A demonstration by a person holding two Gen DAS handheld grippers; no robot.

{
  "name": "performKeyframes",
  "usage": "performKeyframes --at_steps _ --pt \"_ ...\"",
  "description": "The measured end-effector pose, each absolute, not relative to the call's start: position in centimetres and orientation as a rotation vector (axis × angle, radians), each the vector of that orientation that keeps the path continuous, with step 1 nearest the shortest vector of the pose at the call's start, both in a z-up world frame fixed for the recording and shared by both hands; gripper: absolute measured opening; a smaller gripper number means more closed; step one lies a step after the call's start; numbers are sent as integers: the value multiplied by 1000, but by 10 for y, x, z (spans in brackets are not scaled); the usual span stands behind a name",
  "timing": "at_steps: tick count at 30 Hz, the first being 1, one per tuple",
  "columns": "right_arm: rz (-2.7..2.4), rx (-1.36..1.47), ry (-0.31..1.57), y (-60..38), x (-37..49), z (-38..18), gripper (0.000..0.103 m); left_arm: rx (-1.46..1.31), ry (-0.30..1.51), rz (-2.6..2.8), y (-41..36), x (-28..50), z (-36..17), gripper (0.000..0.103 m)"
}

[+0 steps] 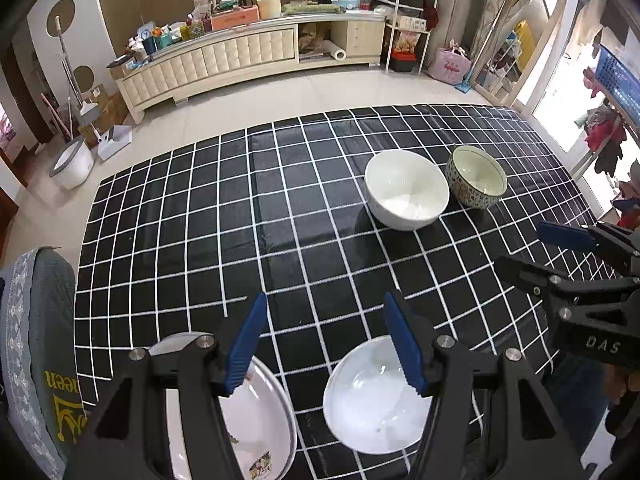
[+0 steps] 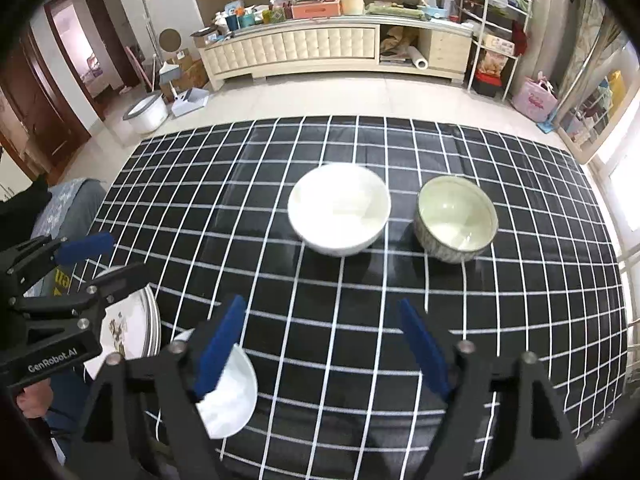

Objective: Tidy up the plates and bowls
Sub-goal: 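Open the left tool and move it to the plain white bowl, then grip the plain white bowl rim with the left tool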

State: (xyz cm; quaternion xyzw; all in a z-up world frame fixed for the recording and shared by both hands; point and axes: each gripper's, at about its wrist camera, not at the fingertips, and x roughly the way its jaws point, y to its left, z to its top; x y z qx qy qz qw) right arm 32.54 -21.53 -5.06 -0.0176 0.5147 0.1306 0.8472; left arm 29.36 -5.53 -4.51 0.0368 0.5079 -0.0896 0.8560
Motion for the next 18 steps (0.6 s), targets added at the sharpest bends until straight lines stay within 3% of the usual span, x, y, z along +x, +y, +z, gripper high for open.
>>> performKeyframes --at_steps 9,18 --pt "278 -10 1117 -230 369 -55 87 47 1026 -158 -67 338 -32 59" --pt "289 40 1160 -240 414 -70 87 66 1097 -177 -83 389 -51 59"
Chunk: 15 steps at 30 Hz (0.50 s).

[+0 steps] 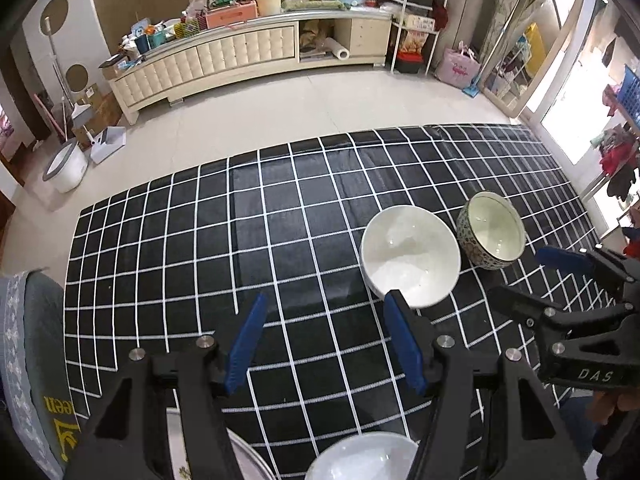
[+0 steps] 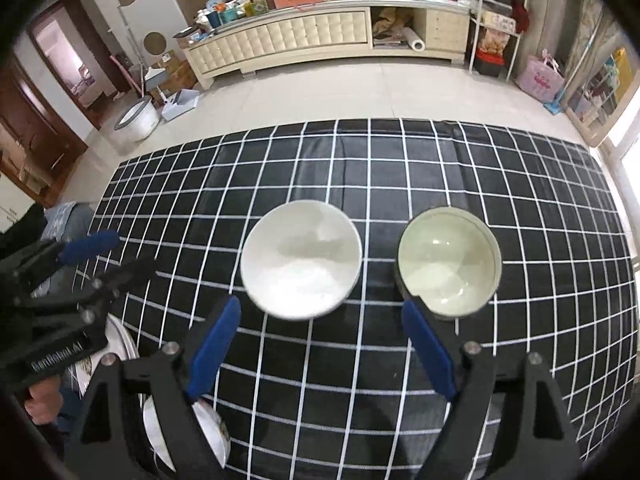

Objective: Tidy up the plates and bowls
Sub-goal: 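Grip the plain white bowl rim with the left tool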

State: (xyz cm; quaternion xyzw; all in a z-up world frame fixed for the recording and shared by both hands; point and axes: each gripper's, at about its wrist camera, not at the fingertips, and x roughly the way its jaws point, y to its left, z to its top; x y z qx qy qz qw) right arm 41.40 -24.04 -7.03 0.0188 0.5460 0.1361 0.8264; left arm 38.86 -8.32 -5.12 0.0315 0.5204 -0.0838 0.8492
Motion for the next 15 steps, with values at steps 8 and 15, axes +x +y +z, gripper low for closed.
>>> performKeyframes --at_steps 8,15 --pt "319 64 1188 -239 441 -93 86 31 1180 -179 -93 427 -86 59" --pt "352 84 1206 -246 454 -112 79 42 1219 -162 -101 445 -113 59"
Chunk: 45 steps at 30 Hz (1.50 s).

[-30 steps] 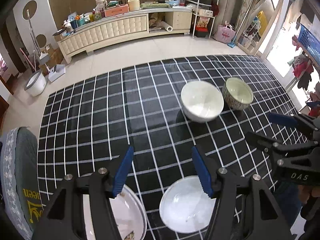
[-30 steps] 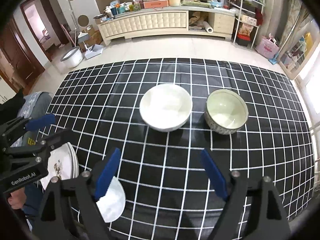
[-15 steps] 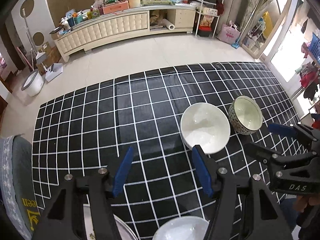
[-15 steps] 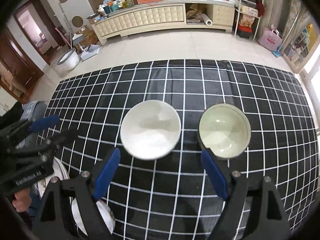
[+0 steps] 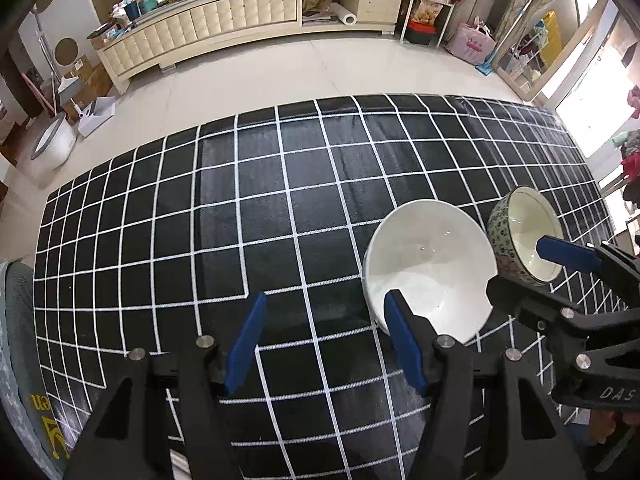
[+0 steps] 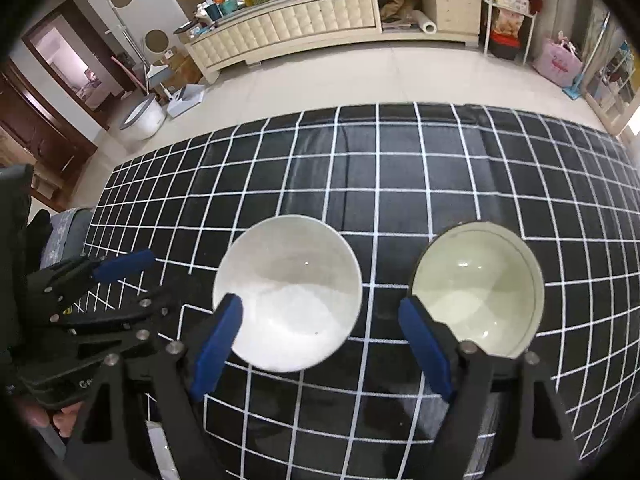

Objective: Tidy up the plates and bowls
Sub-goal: 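Grip the plain white bowl rim with the left tool, then carry the plain white bowl and lower it into the red-logo bowl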

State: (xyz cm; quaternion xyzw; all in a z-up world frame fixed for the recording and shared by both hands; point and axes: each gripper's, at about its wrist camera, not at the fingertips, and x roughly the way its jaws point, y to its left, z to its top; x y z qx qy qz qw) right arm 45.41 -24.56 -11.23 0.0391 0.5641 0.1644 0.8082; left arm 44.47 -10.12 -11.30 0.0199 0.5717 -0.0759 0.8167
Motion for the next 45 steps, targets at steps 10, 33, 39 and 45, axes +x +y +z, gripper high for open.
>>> performKeyframes --at_steps 10,33,39,45 --pt "374 18 1226 -243 457 -133 58 121 1217 -179 -119 456 -132 58" --pt "335 -29 1240 -249 463 -153 15 169 1260 -295 -145 462 -167 13" --pt "351 -6 1253 -242 450 -146 11 229 1230 -274 -145 449 -153 8" --pt "349 -2 1224 -230 431 -125 10 202 1214 -260 -130 432 -130 8"
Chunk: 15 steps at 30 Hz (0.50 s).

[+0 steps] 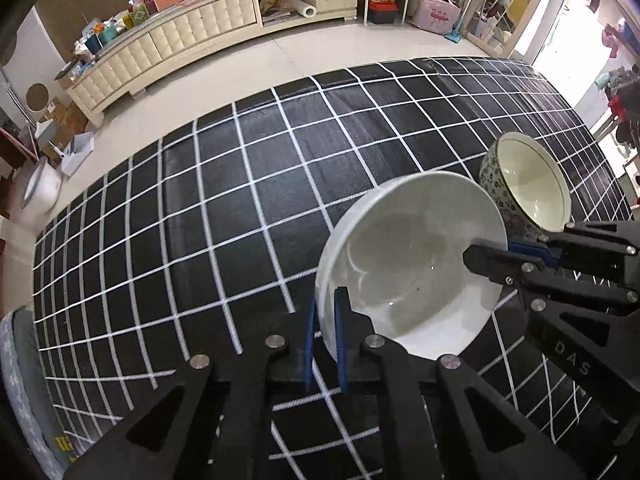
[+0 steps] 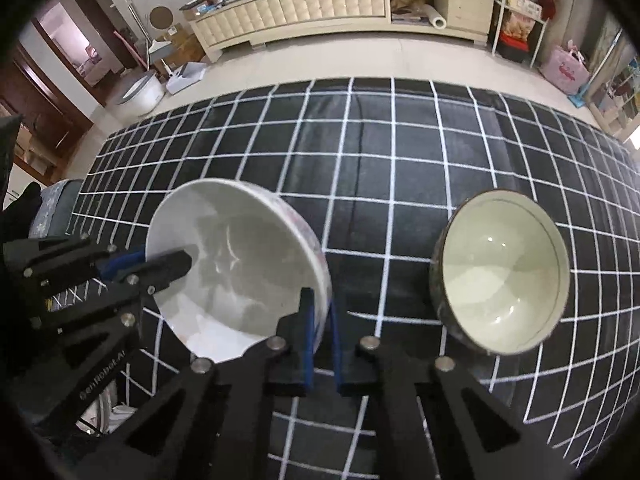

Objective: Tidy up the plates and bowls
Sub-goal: 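Carry the plain white bowl and lower it into the red-logo bowl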

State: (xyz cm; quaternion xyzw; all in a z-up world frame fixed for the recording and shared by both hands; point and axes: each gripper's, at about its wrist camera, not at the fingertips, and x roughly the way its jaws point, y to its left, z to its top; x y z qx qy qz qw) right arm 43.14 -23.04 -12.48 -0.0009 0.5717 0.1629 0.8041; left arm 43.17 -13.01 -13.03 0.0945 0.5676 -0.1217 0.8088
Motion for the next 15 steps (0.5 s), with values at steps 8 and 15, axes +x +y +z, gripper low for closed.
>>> performKeyframes --at_steps 8,15 --pt "345 -8 1165 -215 400 -88 10 166 1187 -242 -107 391 -99 7" --pt "336 -18 1126 -199 366 -64 10 130 1149 -247 -89 352 -73 7"
